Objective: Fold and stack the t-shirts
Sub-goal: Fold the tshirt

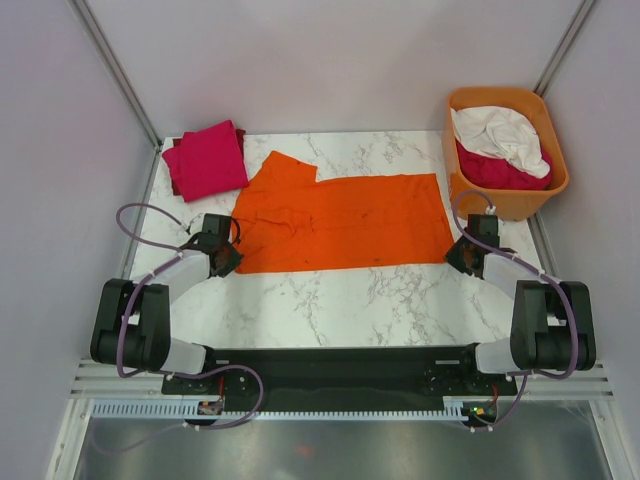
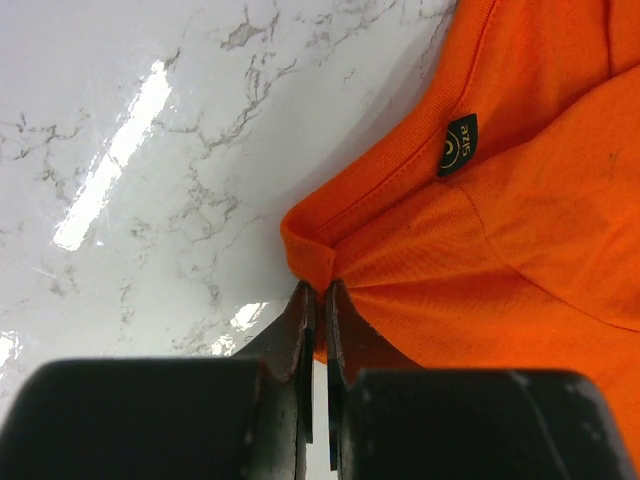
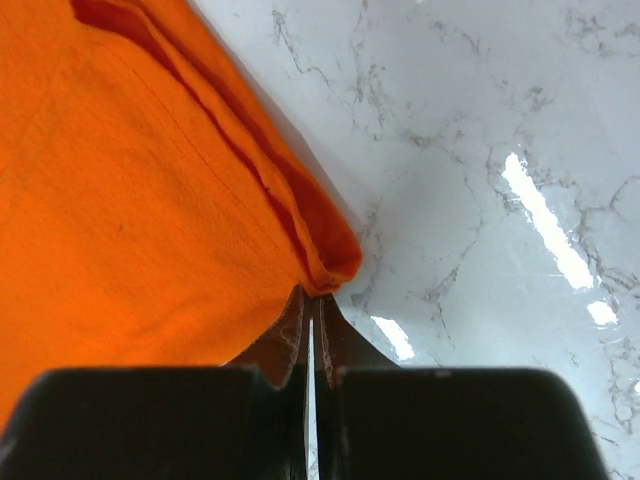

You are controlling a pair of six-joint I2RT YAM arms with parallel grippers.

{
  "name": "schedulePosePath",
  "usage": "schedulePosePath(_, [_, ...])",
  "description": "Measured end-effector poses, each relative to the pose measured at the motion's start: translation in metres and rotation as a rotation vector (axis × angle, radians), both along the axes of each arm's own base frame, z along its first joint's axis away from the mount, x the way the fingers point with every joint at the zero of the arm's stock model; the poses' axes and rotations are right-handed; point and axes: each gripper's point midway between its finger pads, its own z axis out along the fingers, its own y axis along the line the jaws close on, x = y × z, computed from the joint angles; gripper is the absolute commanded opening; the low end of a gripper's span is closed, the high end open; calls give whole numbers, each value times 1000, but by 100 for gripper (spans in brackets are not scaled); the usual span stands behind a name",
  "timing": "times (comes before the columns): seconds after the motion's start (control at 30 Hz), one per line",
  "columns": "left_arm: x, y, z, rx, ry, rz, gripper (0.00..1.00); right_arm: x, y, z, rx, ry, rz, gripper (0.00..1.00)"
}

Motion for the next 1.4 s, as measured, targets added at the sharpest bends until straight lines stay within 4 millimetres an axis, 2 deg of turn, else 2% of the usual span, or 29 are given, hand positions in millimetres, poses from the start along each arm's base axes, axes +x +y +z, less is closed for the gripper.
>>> schedulePosePath(0.23, [-3, 0, 2, -5, -7, 0, 2, -1, 0, 1, 13, -4, 0, 0])
schedulePosePath(0.4, [-25, -3, 7, -44, -14, 7, 2, -19, 4, 9, 27, -8, 3, 0])
schedulePosePath(0.6, [-43, -14, 30, -146, -77, 16, 2, -33, 6, 38, 46, -60, -9, 0])
schedulePosePath(0.73, [-64, -16, 39, -181, -87, 25, 2, -45, 5, 59, 48, -101, -20, 0])
schedulePosePath(0.9, [-91, -15, 50, -211, -107, 42, 3, -69, 4, 68, 61, -85, -35, 0])
schedulePosePath(1.0, [-100, -18, 54, -231, -113, 46, 10, -83, 6, 71, 78, -71, -43, 0])
schedulePosePath(1.03, [-103, -19, 54, -237, -108, 44, 33, -88, 7, 72, 85, -67, -52, 2])
schedulePosePath(1.07, [-106, -21, 54, -241, -98, 42, 48, -93, 8, 74, 90, -68, -59, 13])
schedulePosePath(1.1, [-109, -23, 52, -247, -86, 39, 65, -97, 9, 77, 96, -75, -69, 62])
schedulePosePath(1.13, [-112, -26, 51, -256, -71, 35, 88, -101, 9, 79, 99, -79, -73, 84])
schedulePosePath(1.17, [-115, -29, 50, -265, -58, 29, 97, -104, 10, 82, 105, -84, -81, 98])
schedulePosePath(1.23, [-121, -35, 50, -285, -35, 17, 100, -108, 10, 89, 105, -90, -84, 98])
schedulePosePath(1.3, [-125, -36, 60, -285, -31, 5, 99, -107, 9, 99, 105, -96, -84, 98])
schedulePosePath(1.37, [-118, -35, 86, -277, -92, -3, 99, -101, 6, 112, 89, -114, -87, 98])
schedulePosePath(1.4, [-110, -33, 105, -269, -143, -8, 98, -98, 4, 119, 81, -121, -89, 98])
